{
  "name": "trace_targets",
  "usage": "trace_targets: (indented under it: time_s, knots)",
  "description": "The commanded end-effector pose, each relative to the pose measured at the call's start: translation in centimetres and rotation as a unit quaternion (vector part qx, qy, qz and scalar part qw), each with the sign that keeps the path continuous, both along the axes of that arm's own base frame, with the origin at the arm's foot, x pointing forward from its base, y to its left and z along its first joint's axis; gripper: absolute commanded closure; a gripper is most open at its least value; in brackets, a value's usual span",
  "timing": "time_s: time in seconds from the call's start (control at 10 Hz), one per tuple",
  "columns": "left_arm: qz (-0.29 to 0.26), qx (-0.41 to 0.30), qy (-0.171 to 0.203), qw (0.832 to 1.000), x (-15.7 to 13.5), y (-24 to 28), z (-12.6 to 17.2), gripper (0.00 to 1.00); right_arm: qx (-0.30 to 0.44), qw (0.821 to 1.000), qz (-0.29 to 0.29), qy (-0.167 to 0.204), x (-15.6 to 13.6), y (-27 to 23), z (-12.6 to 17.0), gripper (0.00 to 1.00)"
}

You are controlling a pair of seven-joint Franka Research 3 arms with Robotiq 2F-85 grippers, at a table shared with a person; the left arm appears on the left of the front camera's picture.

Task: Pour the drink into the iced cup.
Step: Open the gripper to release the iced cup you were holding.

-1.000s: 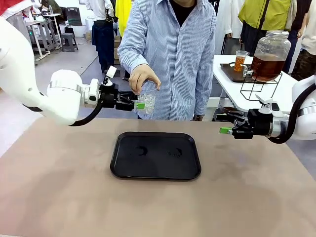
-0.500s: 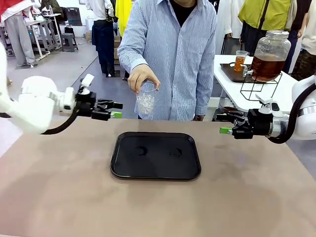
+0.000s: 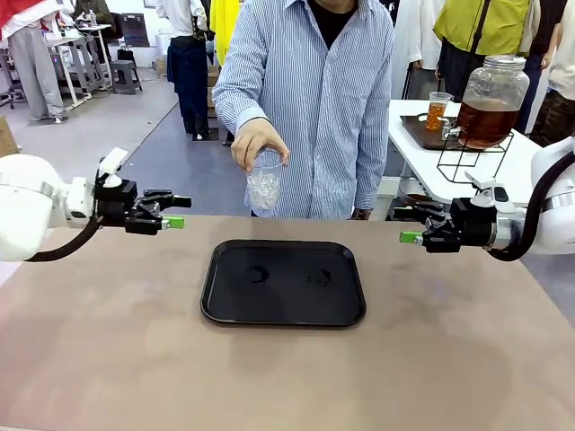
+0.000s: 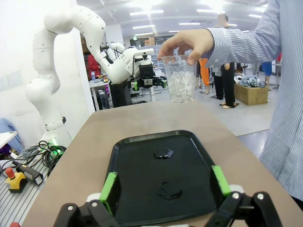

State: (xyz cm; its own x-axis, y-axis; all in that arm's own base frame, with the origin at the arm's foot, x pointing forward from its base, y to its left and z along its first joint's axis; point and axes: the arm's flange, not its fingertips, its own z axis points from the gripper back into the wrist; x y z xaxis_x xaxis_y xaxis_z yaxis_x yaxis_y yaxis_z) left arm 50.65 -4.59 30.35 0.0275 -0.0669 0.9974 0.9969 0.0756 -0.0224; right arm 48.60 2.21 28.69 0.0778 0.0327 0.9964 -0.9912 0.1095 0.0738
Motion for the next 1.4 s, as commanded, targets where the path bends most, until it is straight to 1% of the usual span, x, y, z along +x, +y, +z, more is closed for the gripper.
trace_targets:
  time_s: [0.0, 1.3]
  knots:
    - [-0.004, 0.001, -0.001, 1.000, 0.11, -0.44, 0.06, 0.00, -0.002, 1.000, 0.001, -0.003, 0.18, 0.16, 0.28, 0.00]
    - [-0.004, 0.001, -0.001, 1.000, 0.11, -0.44, 0.06, 0.00, -0.002, 1.000, 0.001, -0.003, 0.18, 0.16, 0.28, 0.00]
